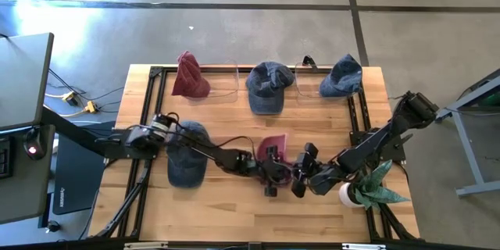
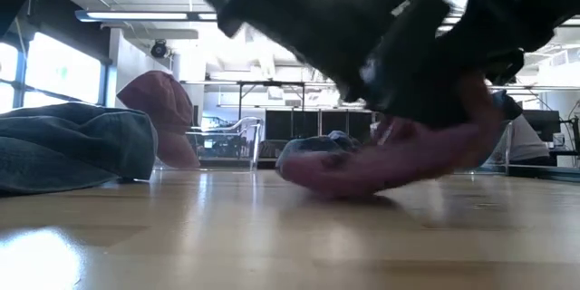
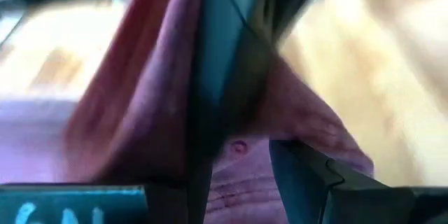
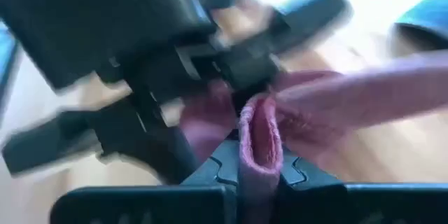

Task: Pick & Place hat
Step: Put the red cap into the left transparent bin

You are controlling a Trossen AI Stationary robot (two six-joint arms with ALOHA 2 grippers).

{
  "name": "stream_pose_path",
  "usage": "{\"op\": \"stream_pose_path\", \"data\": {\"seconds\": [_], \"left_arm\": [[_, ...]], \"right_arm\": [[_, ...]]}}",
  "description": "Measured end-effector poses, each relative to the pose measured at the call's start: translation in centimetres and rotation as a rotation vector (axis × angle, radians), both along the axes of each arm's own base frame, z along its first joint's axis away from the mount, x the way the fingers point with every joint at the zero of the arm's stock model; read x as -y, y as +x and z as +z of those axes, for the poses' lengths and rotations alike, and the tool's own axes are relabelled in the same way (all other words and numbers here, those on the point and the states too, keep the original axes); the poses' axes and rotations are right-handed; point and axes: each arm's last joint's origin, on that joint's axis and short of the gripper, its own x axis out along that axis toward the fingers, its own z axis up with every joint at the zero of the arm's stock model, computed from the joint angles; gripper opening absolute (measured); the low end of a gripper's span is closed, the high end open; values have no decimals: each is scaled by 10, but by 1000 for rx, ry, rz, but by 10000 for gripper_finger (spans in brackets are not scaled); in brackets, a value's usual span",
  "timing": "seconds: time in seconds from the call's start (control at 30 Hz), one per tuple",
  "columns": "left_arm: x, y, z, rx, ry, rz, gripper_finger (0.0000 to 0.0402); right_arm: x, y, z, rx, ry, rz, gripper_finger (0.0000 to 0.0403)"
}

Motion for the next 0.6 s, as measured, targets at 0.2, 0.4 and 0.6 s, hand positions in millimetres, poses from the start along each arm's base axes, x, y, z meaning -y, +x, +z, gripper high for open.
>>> {"op": "stream_pose_path", "data": {"seconds": [0.2,0.4,0.6], "left_arm": [[-2,3,-5,1,-29,-40,138],[-16,4,-10,-55,-66,3,138],[-13,-13,9,-244,-41,-42,138]], "right_arm": [[-1,0,0,-6,13,20,6],[1,0,-1,-17,-11,11,35],[6,-5,-6,-65,-107,-41,67]]}}
